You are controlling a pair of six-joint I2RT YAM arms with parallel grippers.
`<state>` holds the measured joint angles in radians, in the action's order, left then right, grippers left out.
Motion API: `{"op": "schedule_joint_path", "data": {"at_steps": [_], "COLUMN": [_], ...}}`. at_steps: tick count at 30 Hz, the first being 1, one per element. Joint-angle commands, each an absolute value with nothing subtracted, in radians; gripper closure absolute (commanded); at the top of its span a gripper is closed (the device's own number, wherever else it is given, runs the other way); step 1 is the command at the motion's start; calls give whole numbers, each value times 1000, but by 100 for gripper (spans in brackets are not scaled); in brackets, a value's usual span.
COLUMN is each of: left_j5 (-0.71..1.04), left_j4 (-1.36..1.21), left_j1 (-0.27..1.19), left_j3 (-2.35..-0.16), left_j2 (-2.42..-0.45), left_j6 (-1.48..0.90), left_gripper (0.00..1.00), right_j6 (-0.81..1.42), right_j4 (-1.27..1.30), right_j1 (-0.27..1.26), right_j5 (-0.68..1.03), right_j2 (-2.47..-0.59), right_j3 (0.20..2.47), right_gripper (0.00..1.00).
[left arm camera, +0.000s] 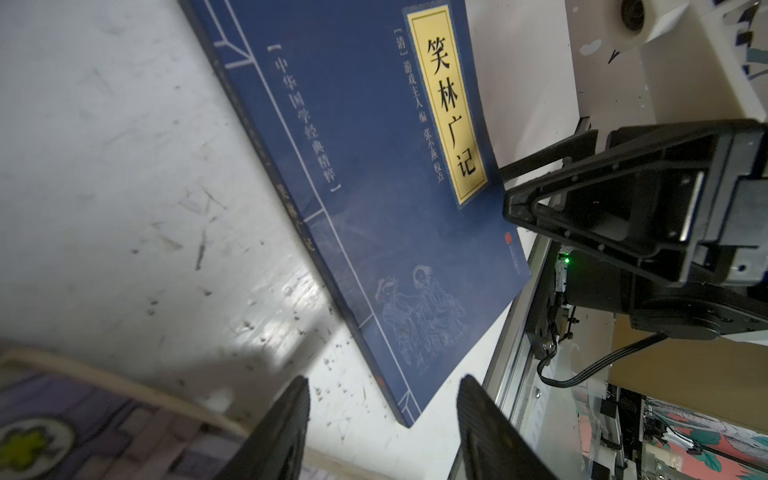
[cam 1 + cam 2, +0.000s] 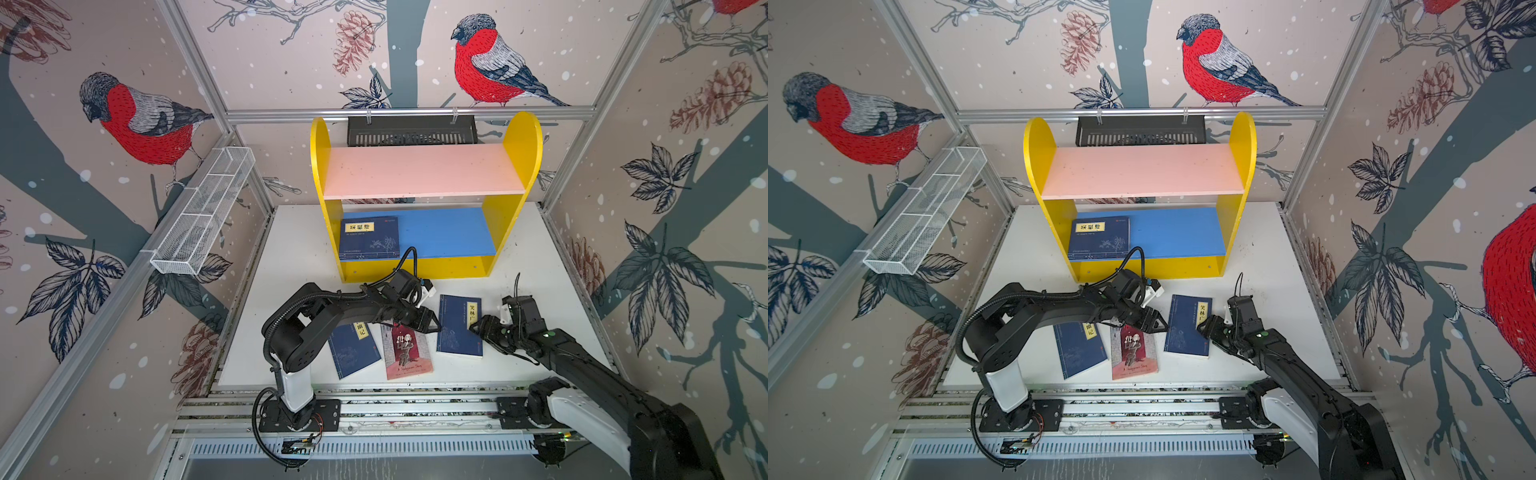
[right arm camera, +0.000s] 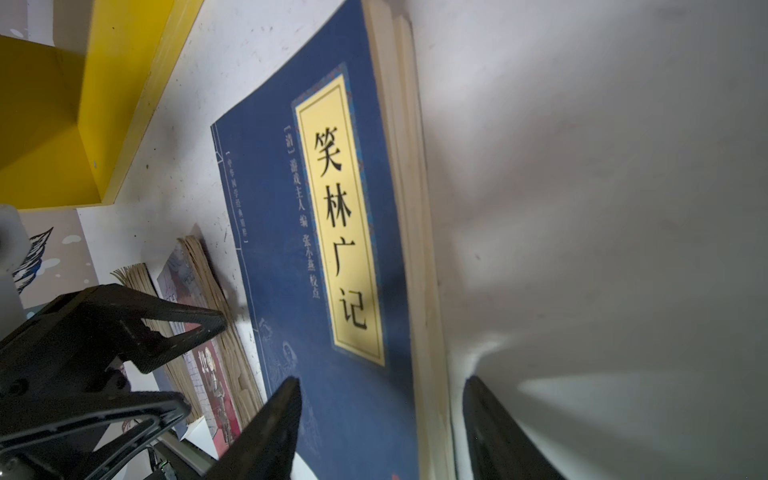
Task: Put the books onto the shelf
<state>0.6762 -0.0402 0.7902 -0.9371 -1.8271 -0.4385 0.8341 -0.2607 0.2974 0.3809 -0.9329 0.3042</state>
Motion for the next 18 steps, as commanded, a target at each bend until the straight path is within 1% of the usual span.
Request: {"op": "schedule_joint_path", "data": {"at_steps": [1, 5, 8, 13, 15, 18], "left_j5": [722, 738, 756, 803, 808, 812], "left_j4": [-54, -61, -60, -63, -72, -80], "left_j1": [796, 798, 799, 806, 808, 810], "left_j3": [-958, -962, -970, -980, -980, -985], "left_j2": [-1856, -1875, -1893, -1947, -1961, -1973], "left_j6": [-429, -433, -427, -421, -419, -423], "left_gripper": [42, 43, 43, 44, 44, 45], "right_j6": [812, 807, 808, 798, 796, 793], "right_j4": [-224, -214, -192, -167, -157, -145], "right_j1": [287, 276, 274, 273, 273, 273], "right_j5": [411, 425, 443, 470, 485, 505], "right_j2": [-935, -936, -937, -958, -965, -960], "right_j3": [293, 290, 284, 273, 267, 263], "right_gripper": [37, 38, 40, 42, 45, 51]}}
